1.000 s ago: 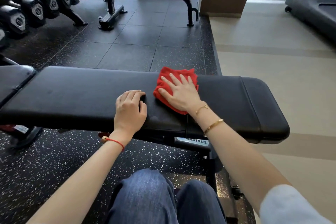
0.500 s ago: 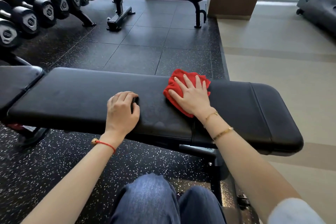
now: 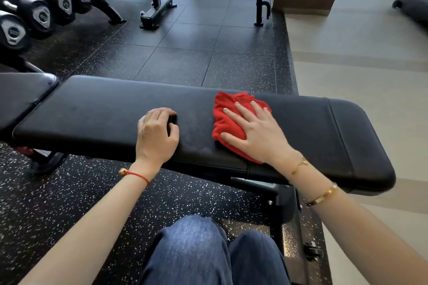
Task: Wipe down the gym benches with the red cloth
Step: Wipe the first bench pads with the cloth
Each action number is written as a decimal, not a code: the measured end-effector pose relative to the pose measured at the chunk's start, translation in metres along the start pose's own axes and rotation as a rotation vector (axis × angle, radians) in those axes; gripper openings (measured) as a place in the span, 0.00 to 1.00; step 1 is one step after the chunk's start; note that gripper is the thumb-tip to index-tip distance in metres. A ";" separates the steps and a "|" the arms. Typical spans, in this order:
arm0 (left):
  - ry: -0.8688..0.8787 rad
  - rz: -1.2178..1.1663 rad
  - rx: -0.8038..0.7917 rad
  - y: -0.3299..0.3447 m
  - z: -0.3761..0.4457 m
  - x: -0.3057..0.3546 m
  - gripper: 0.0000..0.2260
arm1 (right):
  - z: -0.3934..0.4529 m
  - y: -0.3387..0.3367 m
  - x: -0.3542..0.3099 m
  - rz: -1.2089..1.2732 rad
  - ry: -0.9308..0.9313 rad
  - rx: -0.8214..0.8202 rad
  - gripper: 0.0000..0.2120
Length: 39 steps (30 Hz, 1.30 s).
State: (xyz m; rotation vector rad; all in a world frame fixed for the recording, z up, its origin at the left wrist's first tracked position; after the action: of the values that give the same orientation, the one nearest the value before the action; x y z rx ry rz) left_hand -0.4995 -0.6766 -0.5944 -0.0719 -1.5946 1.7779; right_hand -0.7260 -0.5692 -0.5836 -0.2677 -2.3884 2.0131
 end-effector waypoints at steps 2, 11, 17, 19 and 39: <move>-0.003 0.013 -0.003 0.001 0.000 0.001 0.13 | 0.009 -0.005 0.023 0.026 0.116 -0.014 0.36; -0.029 0.034 -0.009 0.000 0.001 0.007 0.11 | 0.056 -0.008 -0.027 0.052 0.061 -0.058 0.38; -0.006 0.041 -0.017 0.001 -0.001 0.006 0.12 | 0.000 0.006 -0.026 0.055 -0.057 -0.006 0.36; 0.001 0.063 -0.024 0.002 -0.002 0.006 0.12 | -0.016 0.007 -0.010 0.046 -0.029 -0.002 0.37; 0.099 -0.082 -0.087 0.029 -0.005 0.091 0.10 | -0.037 -0.001 0.025 0.103 0.077 0.011 0.32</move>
State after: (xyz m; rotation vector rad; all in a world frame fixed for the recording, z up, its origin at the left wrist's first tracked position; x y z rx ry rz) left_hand -0.5775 -0.6221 -0.5833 -0.1319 -1.5806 1.6174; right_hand -0.7463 -0.5299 -0.5791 -0.4685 -2.3634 2.0161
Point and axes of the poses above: each hand's wrist, its own z-axis towards the middle knuckle, its own y-axis out of the palm, x = y × z, the point moved 5 cm from there along z, towards the middle knuckle, and after that the axes turned 15 degrees about -x, right-handed, at the moved point
